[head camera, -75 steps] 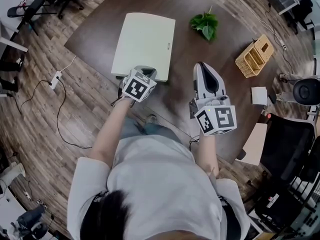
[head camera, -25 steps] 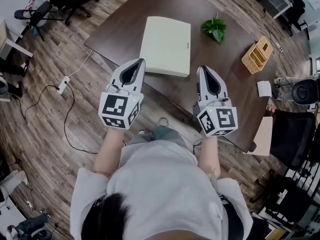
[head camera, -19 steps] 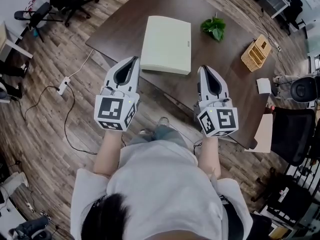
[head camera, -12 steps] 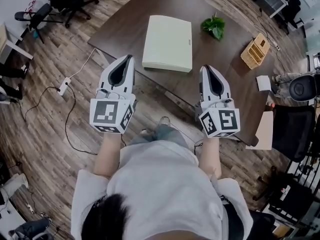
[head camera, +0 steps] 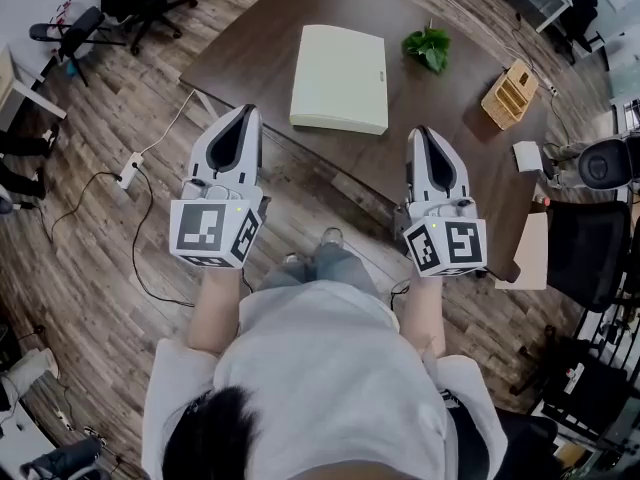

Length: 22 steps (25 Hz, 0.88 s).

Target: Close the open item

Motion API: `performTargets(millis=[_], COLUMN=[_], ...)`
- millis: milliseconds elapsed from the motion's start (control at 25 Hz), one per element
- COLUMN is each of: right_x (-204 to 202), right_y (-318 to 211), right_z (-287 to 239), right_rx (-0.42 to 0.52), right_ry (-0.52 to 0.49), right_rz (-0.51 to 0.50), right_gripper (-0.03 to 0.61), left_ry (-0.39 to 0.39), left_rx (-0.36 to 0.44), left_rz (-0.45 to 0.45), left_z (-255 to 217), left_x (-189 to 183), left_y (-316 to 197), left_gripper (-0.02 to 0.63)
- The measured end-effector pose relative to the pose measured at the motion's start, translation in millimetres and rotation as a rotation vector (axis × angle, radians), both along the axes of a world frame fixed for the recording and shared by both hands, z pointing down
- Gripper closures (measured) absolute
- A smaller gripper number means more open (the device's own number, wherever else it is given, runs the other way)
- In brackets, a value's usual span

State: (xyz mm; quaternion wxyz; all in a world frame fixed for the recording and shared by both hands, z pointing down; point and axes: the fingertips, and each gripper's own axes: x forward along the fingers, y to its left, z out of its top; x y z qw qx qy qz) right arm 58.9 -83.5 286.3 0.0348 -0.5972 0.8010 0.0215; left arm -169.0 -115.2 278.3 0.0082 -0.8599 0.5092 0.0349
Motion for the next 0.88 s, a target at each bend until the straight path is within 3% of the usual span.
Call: performTargets(millis=[880], right_x=[-11.2], right_y=[28.5], right_z=[-12.4], right_rx=[0.044], right_ry=[0.014], right_rz=[0.022], right_gripper=[0.565], left_ry=[0.003], left_rx=[0.050], left_rz=[0.003], left_z=[-11.4], left_x=[-12.6], left_y=[21.4], left_gripper=[0.606])
